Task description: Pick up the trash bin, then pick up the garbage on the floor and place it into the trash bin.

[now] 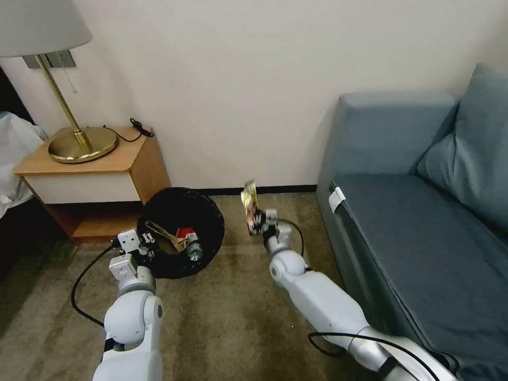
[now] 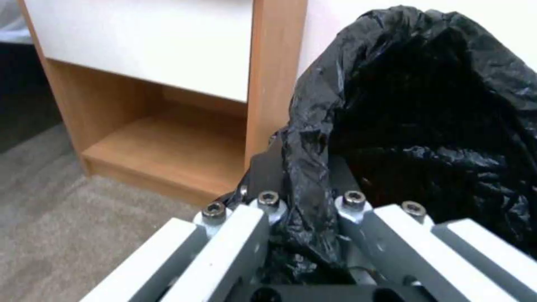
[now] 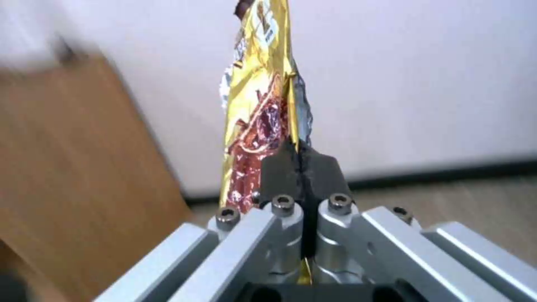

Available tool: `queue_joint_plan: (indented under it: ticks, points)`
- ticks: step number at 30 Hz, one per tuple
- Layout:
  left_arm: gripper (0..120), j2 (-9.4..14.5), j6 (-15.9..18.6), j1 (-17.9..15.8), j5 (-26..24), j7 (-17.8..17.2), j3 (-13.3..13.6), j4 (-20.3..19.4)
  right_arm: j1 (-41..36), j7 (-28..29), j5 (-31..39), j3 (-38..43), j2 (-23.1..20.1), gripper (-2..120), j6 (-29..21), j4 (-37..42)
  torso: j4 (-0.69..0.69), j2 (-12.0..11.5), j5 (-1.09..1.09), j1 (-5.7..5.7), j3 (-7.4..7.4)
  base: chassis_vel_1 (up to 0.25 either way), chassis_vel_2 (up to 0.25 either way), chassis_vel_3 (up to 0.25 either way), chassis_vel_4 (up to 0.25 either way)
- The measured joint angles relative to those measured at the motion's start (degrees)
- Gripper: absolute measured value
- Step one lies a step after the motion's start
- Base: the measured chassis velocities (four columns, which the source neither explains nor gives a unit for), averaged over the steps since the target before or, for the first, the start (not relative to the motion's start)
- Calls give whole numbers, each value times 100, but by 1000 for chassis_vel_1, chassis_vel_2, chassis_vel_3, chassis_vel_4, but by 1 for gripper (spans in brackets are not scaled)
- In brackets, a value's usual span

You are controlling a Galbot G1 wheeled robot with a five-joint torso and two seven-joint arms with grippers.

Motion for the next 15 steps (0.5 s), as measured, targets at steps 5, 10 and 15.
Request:
queue_joint_plan:
  ticks: [5, 10, 15]
  points:
    - [4, 8, -39, 20, -33, 12, -40, 18, 155, 297, 127, -142, 1, 0, -310, 972, 0, 0, 1, 0, 0, 0, 0, 0, 0]
    - [4, 6, -40, -9, -35, 12, -26, 19, 174, 541, 154, -444, 64, 0, -526, 1574, 0, 0, 0, 0, 0, 0, 0, 0, 0]
    - [4, 6, -19, -52, -30, 12, 10, -3, 231, 621, 86, -858, 120, 0, -573, 1662, 0, 0, 0, 0, 0, 0, 0, 0, 0]
